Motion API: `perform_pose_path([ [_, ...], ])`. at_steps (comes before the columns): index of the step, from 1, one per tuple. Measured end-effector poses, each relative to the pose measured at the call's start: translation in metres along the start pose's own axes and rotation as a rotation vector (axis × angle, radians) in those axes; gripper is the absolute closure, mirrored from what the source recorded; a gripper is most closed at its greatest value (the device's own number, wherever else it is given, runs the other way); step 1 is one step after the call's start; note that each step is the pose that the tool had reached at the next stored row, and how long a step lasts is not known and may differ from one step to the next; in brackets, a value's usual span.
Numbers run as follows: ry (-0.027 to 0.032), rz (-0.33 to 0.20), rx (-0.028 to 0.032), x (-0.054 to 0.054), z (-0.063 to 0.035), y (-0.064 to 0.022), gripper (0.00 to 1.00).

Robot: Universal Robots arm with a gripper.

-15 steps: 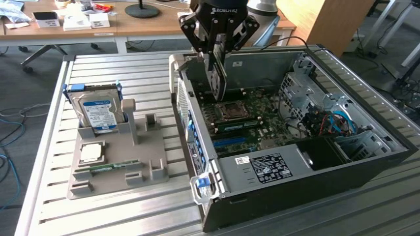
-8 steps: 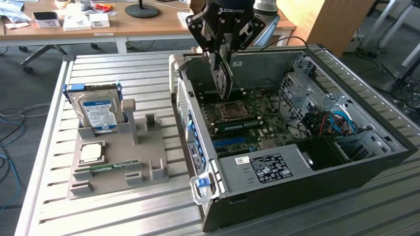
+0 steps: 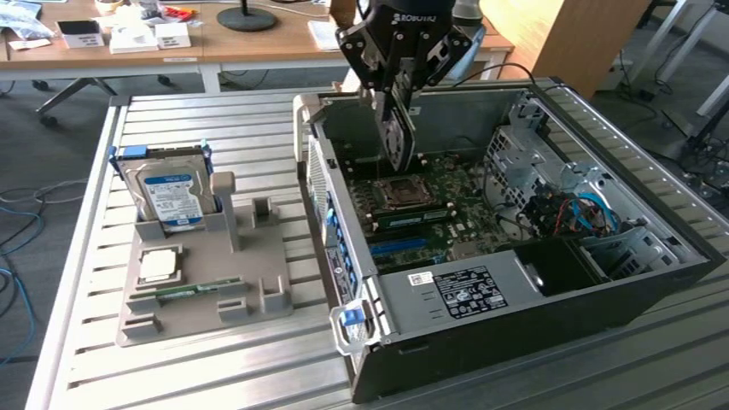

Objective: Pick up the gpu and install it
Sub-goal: 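Pick up the gpu and move the gpu toward the slot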

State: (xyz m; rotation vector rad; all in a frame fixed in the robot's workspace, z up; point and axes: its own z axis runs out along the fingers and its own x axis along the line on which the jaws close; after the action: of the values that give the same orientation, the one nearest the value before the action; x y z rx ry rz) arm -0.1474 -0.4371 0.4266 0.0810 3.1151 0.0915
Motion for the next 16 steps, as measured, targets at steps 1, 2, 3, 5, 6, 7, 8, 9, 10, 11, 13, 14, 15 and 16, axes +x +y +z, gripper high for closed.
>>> perform_pose_path([
  [1,0.0000,0.000,0.0000,-0.002,0.0000,0.0001,0.73],
  [2,0.0000,0.000,-0.0001,-0.003,0.0001,0.0002,0.73],
  [3,0.0000,0.000,0.0000,-0.005,0.0001,0.0004,0.73],
  [5,0.0000,0.000,0.0000,-0.008,0.0002,0.0006,0.73],
  [6,0.0000,0.000,0.0001,-0.009,0.0002,0.0007,0.73],
  [7,0.0000,0.000,0.0000,-0.010,0.0003,0.0009,0.73],
  [8,0.0000,0.000,0.0000,-0.012,0.0003,0.0010,0.73],
  [9,0.0000,0.000,0.0000,-0.013,0.0004,0.0012,0.73],
  [10,0.0000,0.000,0.0000,-0.015,0.0004,0.0013,0.73],
  [11,0.0000,0.000,0.0000,-0.016,0.0005,0.0014,0.73],
  [13,0.0000,0.000,0.0000,-0.019,0.0005,0.0016,0.73],
  [14,0.0000,0.000,0.0000,-0.020,0.0006,0.0018,0.73],
  [15,0.0000,0.000,0.0000,-0.022,0.0006,0.0019,0.73],
  [16,0.0000,0.000,0.0000,-0.023,0.0006,0.0020,0.73],
])
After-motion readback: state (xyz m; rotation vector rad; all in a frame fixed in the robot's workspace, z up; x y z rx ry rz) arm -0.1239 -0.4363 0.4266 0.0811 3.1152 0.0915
